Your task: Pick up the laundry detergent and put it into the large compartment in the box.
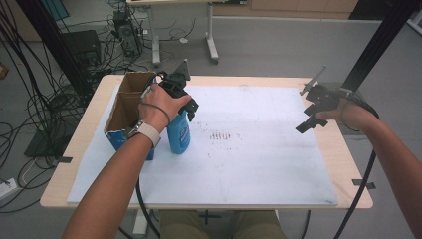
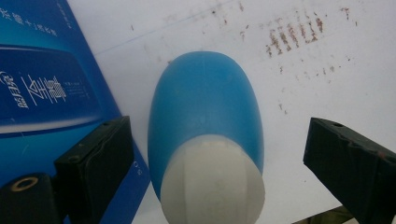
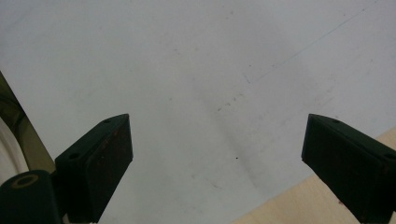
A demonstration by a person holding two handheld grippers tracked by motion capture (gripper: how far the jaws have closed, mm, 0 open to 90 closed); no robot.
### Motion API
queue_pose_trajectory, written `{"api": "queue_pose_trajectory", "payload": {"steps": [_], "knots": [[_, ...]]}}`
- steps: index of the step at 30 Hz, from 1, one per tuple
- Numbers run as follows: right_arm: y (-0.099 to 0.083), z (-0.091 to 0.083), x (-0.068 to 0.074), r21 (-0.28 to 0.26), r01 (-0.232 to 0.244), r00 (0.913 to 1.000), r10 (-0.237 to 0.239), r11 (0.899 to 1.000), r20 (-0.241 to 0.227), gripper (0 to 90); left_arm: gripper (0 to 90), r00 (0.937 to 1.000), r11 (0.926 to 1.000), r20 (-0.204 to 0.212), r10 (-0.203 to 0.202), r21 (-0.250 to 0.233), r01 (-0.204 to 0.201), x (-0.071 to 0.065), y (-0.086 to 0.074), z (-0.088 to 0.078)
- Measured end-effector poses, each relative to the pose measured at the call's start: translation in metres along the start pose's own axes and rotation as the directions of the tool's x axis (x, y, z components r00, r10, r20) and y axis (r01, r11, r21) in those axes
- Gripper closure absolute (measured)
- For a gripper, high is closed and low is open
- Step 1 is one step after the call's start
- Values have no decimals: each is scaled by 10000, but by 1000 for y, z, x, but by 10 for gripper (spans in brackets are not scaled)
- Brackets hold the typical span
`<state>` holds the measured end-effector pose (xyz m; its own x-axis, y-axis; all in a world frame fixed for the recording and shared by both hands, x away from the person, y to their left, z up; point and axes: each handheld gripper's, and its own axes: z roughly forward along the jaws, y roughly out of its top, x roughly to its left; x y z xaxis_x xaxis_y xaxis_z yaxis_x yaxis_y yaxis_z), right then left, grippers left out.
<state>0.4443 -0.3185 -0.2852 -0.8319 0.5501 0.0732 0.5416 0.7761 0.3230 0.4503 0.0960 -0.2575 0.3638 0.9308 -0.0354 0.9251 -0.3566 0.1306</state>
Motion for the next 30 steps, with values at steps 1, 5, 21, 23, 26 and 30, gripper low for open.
{"api": "queue_pose_trajectory", "payload": {"steps": [1,5,21,23,26,30], "knots": [[0,0,0,-4,-16,10000,16,10000,-1,88,89,10000,10000,-16,45,76,-45,1,0,1],[-1,0,0,-33,-13,10000,12,10000,-16,88,90,10000,9999,-7,46,128,-46,1,0,3],[-4,2,-2,-31,-108,9999,108,9999,-56,88,91,9999,9995,-151,26,300,-21,1,2,13],[-5,2,-2,-8,-108,9999,108,9999,-45,88,92,9999,9995,-157,28,302,-23,1,2,13],[-5,2,-2,-17,-114,9999,114,9999,-50,88,91,9999,9996,-152,29,285,-24,1,2,13],[-5,2,-2,-28,-120,9999,120,9999,-49,88,92,9999,9996,-168,38,292,-33,0,2,14]]}}
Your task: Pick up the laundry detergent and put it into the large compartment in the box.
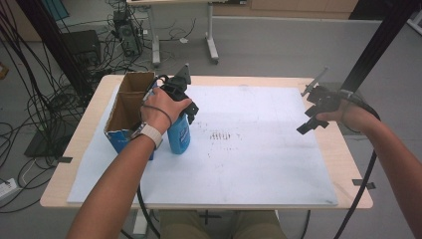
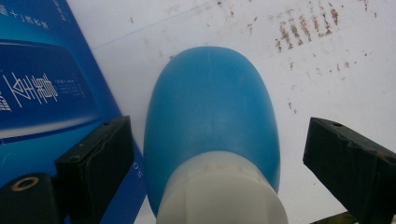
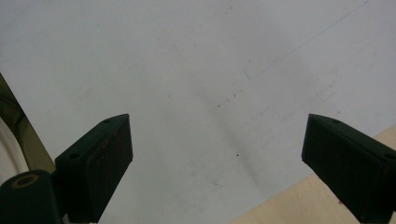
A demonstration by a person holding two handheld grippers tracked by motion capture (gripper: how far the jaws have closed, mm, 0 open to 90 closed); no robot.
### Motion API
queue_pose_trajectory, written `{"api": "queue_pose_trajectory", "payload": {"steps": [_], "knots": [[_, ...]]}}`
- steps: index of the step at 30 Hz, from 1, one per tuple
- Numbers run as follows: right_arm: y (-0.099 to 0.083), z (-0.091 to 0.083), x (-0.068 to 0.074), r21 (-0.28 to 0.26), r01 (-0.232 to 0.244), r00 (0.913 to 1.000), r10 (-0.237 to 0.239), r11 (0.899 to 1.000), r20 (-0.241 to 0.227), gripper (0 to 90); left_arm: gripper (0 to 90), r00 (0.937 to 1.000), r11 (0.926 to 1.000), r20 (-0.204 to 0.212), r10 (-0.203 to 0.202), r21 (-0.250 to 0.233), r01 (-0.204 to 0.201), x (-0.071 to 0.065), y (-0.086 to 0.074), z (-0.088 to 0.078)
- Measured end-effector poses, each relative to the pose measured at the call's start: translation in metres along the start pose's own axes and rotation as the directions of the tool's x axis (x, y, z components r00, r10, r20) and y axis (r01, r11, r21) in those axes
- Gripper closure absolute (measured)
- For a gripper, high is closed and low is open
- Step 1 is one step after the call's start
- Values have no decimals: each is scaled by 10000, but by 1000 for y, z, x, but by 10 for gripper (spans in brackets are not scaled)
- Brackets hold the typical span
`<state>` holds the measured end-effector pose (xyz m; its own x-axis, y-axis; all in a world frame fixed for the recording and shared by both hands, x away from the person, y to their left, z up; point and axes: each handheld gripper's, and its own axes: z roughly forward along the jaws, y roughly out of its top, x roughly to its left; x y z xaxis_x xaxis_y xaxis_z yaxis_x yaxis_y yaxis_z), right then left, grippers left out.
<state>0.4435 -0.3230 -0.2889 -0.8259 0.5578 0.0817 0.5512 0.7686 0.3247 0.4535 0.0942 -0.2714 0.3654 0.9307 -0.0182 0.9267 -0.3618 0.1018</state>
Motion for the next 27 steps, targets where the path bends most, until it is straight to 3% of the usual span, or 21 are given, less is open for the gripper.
{"api": "queue_pose_trajectory", "payload": {"steps": [27], "knots": [[-2,3,0,10,-33,10000,33,10000,-42,88,112,10000,9997,11,-2,235,2,2,-2,12]]}}
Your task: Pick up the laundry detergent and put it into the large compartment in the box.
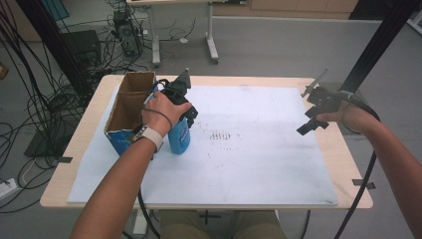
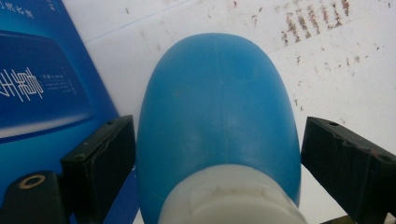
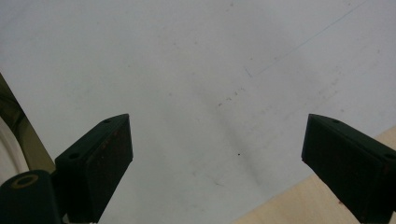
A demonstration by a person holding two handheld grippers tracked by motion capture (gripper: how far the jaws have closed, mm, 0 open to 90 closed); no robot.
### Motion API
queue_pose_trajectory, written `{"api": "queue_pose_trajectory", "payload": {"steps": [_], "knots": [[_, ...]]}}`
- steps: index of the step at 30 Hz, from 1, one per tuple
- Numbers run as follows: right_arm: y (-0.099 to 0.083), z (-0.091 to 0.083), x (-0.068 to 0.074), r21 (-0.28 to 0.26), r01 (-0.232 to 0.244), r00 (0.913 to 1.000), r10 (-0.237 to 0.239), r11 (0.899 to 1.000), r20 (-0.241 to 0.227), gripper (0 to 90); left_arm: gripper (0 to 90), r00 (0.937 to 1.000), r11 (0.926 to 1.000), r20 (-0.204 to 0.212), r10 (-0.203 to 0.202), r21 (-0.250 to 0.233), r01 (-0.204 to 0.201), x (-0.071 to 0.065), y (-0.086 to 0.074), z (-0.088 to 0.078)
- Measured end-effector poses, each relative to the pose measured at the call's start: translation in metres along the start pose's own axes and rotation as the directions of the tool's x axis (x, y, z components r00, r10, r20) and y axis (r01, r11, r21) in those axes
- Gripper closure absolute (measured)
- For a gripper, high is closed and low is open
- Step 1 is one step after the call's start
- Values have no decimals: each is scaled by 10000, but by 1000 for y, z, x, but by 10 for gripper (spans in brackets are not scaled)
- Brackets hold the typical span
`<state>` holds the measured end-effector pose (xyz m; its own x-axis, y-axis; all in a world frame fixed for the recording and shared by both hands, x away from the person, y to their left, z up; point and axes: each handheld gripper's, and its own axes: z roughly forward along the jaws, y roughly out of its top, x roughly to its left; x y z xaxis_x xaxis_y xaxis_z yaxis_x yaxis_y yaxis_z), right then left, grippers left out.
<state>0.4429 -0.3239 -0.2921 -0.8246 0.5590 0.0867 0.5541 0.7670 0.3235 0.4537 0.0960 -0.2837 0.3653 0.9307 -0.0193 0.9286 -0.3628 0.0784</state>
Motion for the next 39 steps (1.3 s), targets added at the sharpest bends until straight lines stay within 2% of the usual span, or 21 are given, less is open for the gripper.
{"api": "queue_pose_trajectory", "payload": {"steps": [19,20,21,31,32,39], "knots": [[0,2,0,-9,-25,10000,25,10000,-38,88,142,9997,9998,-256,35,175,-31,0,1,2],[0,2,0,-13,-26,10000,26,10000,-40,88,157,9997,9999,-246,58,118,-55,0,1,1],[0,2,0,-11,-14,10000,14,10000,-42,88,298,9998,9999,-175,113,45,-112,0,0,1],[-2,2,-1,-23,-53,10000,53,10000,-51,88,318,9980,9989,-589,250,407,-226,-1,3,2],[-2,2,-1,-19,-52,10000,52,10000,-51,88,357,9975,9990,-655,255,391,-229,-2,3,2],[-2,2,-1,-17,-50,10000,50,10000,-52,88,381,9975,9987,-629,317,409,-291,-2,4,1]]}}
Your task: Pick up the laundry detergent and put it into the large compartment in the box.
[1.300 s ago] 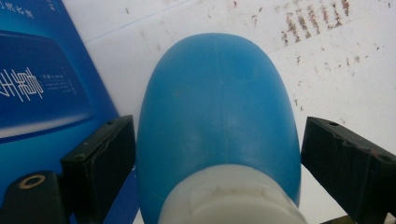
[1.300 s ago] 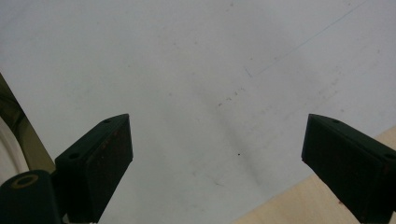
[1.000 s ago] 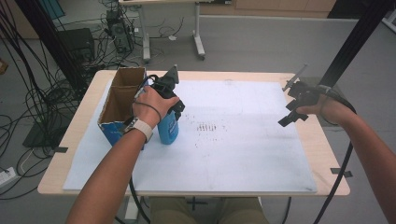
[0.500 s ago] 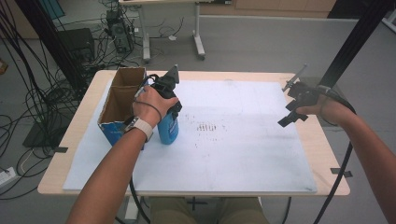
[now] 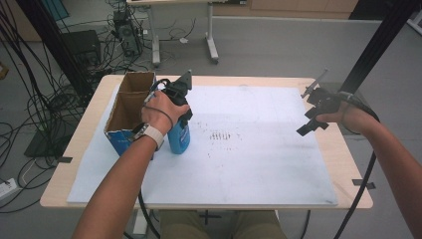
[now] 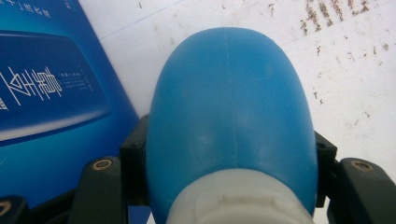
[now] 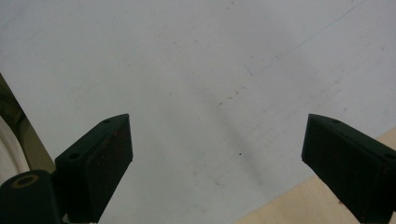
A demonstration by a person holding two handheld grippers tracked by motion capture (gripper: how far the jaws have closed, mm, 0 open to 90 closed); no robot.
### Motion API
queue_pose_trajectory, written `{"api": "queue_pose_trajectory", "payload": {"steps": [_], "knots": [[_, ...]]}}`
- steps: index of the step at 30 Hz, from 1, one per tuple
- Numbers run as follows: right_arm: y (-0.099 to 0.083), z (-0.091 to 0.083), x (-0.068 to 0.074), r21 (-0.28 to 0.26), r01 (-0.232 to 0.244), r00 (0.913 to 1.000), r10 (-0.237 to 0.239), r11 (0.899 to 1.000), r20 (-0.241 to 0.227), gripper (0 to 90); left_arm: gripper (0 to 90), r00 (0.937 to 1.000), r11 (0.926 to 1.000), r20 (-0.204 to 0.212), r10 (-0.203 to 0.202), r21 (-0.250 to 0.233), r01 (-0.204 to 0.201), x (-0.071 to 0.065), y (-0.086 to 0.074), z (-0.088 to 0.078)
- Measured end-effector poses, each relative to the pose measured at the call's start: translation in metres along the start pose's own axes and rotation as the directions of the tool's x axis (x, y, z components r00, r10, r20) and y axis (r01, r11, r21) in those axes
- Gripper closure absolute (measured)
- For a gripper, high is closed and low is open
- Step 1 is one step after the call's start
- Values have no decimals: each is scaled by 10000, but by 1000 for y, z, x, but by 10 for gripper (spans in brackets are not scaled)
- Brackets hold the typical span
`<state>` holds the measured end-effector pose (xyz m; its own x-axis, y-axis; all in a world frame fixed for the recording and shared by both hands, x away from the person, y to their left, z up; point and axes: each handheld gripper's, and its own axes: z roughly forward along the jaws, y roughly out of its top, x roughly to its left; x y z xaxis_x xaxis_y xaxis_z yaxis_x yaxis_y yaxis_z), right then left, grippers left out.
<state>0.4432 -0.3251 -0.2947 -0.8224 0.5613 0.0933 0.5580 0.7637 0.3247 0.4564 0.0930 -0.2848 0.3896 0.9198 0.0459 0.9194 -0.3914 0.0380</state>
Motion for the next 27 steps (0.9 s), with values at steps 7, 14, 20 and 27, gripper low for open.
{"api": "queue_pose_trajectory", "payload": {"steps": [7,14,20,27], "knots": [[0,0,1,24,-19,10000,19,10000,8,88,380,10000,10000,-26,49,-28,-49,-1,-1,0],[1,0,1,26,10,10000,-10,10000,12,88,380,9999,9999,-22,101,-71,-101,-1,-1,0],[2,1,1,49,2,10000,-2,10000,7,88,381,9999,9999,-39,119,-64,-120,-1,-1,0],[2,0,1,48,-6,10000,6,10000,23,88,381,9999,9999,-34,122,-56,-123,-1,-1,0]]}}
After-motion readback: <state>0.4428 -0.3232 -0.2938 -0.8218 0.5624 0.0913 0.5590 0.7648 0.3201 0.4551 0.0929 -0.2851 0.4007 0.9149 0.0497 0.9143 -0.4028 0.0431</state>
